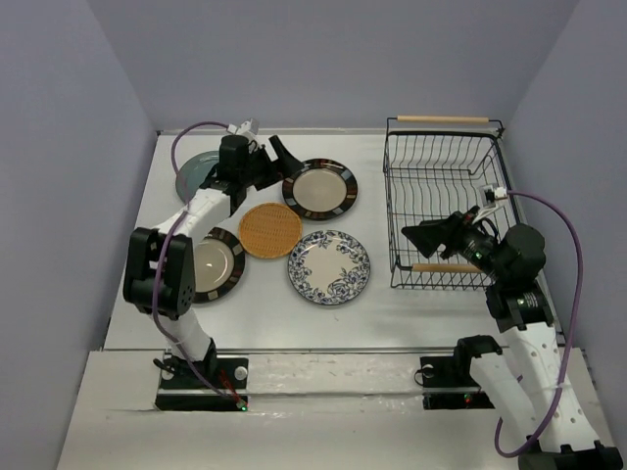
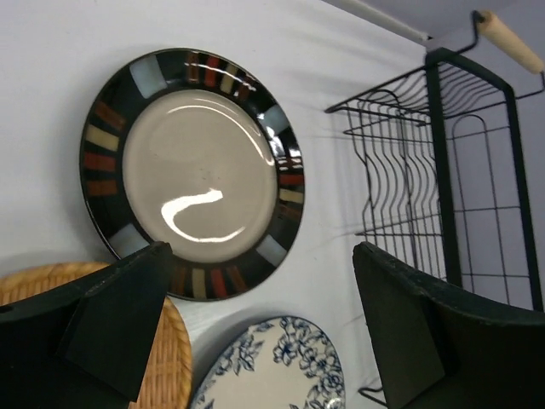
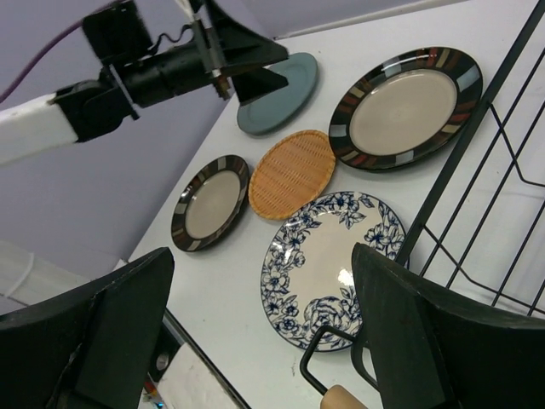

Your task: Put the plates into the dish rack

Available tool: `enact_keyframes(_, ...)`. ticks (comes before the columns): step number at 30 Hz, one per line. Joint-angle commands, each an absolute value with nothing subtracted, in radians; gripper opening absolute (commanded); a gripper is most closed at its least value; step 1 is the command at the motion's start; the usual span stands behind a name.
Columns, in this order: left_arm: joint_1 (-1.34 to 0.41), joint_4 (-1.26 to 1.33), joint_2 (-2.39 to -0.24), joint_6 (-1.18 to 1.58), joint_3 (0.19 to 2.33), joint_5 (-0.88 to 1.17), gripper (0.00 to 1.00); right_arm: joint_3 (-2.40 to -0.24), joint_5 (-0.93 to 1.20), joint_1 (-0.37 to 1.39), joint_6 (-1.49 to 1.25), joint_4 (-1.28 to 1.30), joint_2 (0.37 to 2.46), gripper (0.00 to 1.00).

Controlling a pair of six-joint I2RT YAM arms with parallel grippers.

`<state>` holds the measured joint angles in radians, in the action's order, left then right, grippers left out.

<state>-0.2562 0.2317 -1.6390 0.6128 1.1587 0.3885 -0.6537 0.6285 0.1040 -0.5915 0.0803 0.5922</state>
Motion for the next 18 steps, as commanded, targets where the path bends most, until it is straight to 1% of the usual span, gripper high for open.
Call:
enact_keyframes(1, -0.255, 0.134, -1.783, 0.546, 1.328, 0.330, 0.97, -0.640, 0.672, 0.098, -0.578, 0.025, 0.569, 0.90)
enact_keyframes(8, -0.241, 0.015, -1.971, 0.460, 1.572, 0.282, 0.91, -0.635, 0.684, 0.098, -0.577, 0.032, 0.551, 0.90)
enact_keyframes(13, -0.204, -0.047, -2.046, 0.405, 1.626, 0.273, 0.90, -0.629, 0.692, 0.098, -0.584, 0.034, 0.552, 0.90)
enact_keyframes(18, -0.183, -0.113, -2.161, 0.350, 1.707, 0.366, 0.90, -0.630, 0.687, 0.098, -0.592, 0.032, 0.558, 0.90)
